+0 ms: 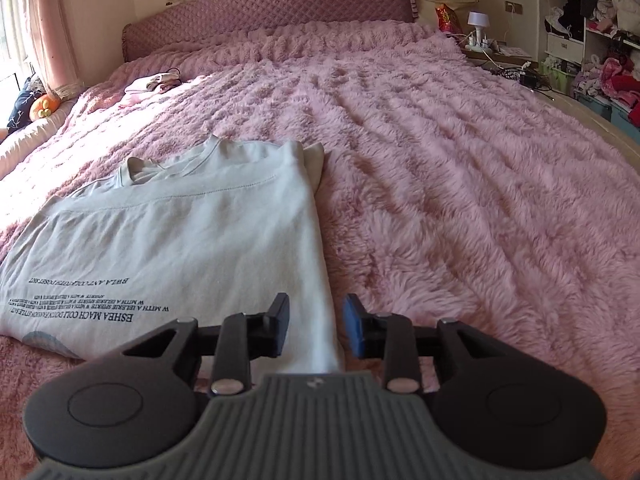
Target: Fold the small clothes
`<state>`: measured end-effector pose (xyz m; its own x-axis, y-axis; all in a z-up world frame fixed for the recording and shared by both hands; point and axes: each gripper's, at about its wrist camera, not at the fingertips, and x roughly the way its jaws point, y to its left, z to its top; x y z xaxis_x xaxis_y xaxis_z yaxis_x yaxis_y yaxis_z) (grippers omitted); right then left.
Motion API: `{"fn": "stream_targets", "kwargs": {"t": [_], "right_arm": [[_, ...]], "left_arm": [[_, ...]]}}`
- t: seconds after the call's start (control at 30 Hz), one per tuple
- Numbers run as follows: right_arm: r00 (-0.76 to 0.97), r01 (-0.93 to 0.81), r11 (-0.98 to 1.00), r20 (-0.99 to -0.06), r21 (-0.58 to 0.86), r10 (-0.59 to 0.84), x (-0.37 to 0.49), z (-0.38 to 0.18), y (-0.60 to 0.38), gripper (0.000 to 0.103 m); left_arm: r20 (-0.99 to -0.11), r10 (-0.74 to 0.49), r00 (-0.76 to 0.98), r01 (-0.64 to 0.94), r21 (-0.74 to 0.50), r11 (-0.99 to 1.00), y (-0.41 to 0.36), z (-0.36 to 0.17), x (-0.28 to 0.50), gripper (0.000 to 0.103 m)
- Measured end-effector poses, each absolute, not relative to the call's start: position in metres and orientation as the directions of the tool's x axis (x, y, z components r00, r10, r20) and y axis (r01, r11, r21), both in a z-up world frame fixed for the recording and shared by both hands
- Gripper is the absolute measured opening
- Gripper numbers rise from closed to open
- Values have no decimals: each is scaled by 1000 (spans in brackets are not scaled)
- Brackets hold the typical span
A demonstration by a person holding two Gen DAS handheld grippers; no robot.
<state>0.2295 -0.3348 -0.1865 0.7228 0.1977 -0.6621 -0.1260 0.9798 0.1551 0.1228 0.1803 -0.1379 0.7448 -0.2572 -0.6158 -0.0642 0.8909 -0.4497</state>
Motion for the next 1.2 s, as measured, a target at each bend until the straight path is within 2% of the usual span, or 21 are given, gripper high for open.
{"fn": "stream_targets", "kwargs": {"t": [0.1,0.17,0.23,0.3,0.4,0.63,0.8,0.9,1.2], "right_arm": [[723,-194,964,-638,180,264,250,-169,-304,27],[719,-241,953,-626,181,301,271,-159,-272,27],[719,-288,945,-616,158,322,295,-154,-236,31],[727,-330,939,-609,94,317,321,-153,-200,36],[730,-349,936,-611,53,306,369,-154,-158,37],[751,-306,948,-634,-90,182,466,-164,-88,36],[707,-298,934,-703,-198,76,509,-192,-55,36],[671,-323,923,-738,-210,67,511,-205,-52,36],[679,-437,867,-721,-241,142,437,-206,-67,36]], "left_arm": [[-609,-257,750,-62,-451,890,167,-137,125,51],[-610,-249,752,-42,-422,906,157,-141,129,58],[-616,-237,751,-27,-387,922,150,-144,136,58],[-613,-252,749,-26,-407,913,151,-149,141,58],[-605,-275,747,-48,-461,886,159,-155,143,58],[-593,-305,745,-26,-483,875,165,-159,147,59],[-573,-327,751,-23,-518,855,171,-163,144,59],[-572,-331,751,-14,-514,858,172,-164,144,60],[-592,-301,748,-31,-484,875,164,-163,146,60]]}}
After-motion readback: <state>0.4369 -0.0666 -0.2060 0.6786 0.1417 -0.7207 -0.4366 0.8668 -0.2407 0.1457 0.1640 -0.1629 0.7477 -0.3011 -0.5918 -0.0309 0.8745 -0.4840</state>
